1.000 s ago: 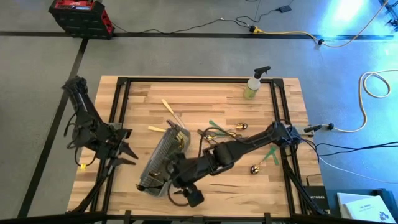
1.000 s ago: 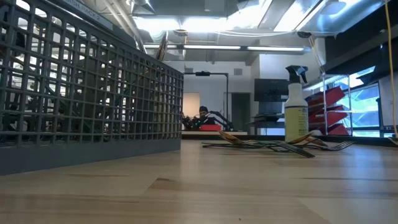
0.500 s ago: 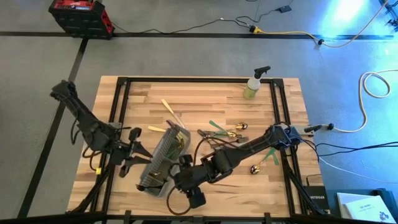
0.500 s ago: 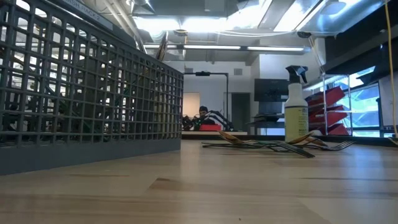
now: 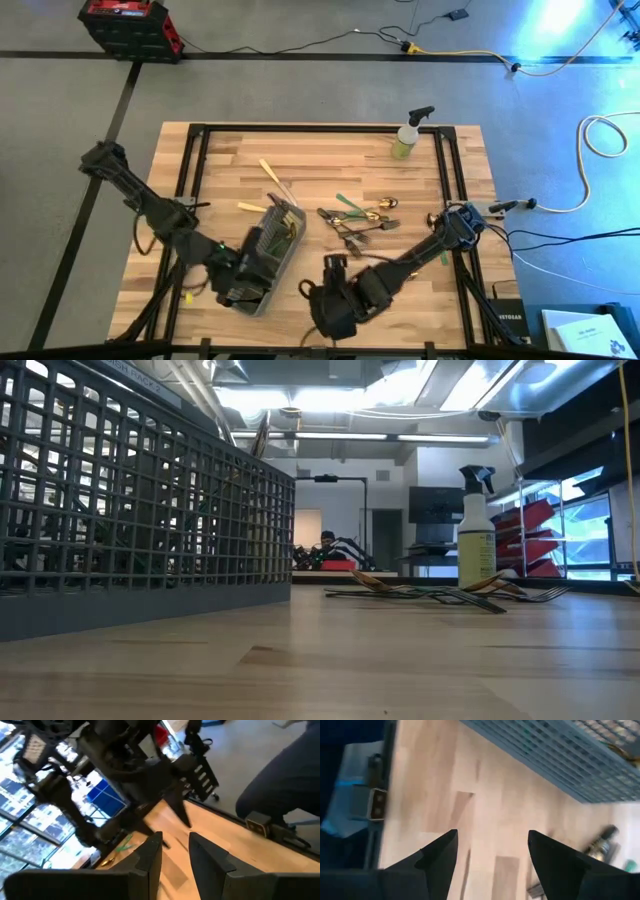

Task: Sort silverware
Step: Put the fork into the silverware tray

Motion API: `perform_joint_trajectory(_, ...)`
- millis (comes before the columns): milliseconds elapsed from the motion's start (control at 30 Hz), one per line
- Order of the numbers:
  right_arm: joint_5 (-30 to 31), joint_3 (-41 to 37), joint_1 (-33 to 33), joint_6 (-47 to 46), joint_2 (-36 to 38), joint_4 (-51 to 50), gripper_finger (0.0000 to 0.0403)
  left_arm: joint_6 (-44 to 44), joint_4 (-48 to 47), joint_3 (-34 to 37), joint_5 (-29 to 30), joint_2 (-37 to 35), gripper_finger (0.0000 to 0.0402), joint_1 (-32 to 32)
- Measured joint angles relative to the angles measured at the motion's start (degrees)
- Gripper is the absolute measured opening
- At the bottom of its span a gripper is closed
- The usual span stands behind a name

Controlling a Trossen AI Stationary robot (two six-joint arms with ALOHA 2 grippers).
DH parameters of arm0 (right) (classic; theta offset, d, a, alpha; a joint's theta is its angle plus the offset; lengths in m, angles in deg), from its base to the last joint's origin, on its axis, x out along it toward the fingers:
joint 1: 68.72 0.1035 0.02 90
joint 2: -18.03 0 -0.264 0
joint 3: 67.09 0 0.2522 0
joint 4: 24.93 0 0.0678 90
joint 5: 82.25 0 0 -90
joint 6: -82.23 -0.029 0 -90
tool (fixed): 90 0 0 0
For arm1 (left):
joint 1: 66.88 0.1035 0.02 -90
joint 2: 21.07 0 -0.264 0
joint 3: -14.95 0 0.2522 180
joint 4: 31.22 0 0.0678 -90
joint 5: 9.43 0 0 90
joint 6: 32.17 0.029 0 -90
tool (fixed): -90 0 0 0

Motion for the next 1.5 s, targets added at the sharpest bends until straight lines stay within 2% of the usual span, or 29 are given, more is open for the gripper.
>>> perform_joint_trajectory(100, 4.04, -2.02, 2.28, -2.46, -0.07, -0.75, 0.0225, 1.78, -8.36, -4.17, -1.26, 3.43, 0.0082, 0.06)
perform_joint_trajectory(200, 4.33, -4.75, 3.79, -3.54, -0.07, -0.65, 0.0225, 0.73, -17.97, -10.88, -3.11, 6.10, 0.0082, 1.21)
perform_joint_trajectory(400, 3.99, -8.56, 4.65, -5.88, -0.09, -0.68, 0.0225, -1.80, -33.35, -23.25, -15.33, 10.29, 0.0082, 4.03)
perform_joint_trajectory(500, 3.55, -10.03, 4.64, -6.81, -0.09, -0.48, 0.0225, -3.05, -38.32, -26.29, -22.54, 12.47, 0.0082, 5.64)
perform_joint_trajectory(567, 3.53, -10.81, 4.63, -7.08, -0.09, -0.40, 0.0225, -3.44, -38.74, -26.49, -24.90, 13.58, 0.0082, 6.53)
perform_joint_trajectory(967, 3.19, -11.84, 4.63, -7.05, -0.09, -0.09, 0.0225, -6.28, -44.22, -26.49, -23.77, 16.89, 0.0082, 10.79)
perform_joint_trajectory(1067, 3.20, -11.84, 4.63, -7.05, -0.09, 0.00, 0.0225, -6.29, -44.71, -26.49, -25.39, 16.85, 0.0082, 10.80)
perform_joint_trajectory(1500, 3.22, -11.84, 4.63, -7.04, -0.09, -0.01, 0.0225, -7.77, -45.53, -26.73, -25.91, 16.65, 0.0082, 10.69)
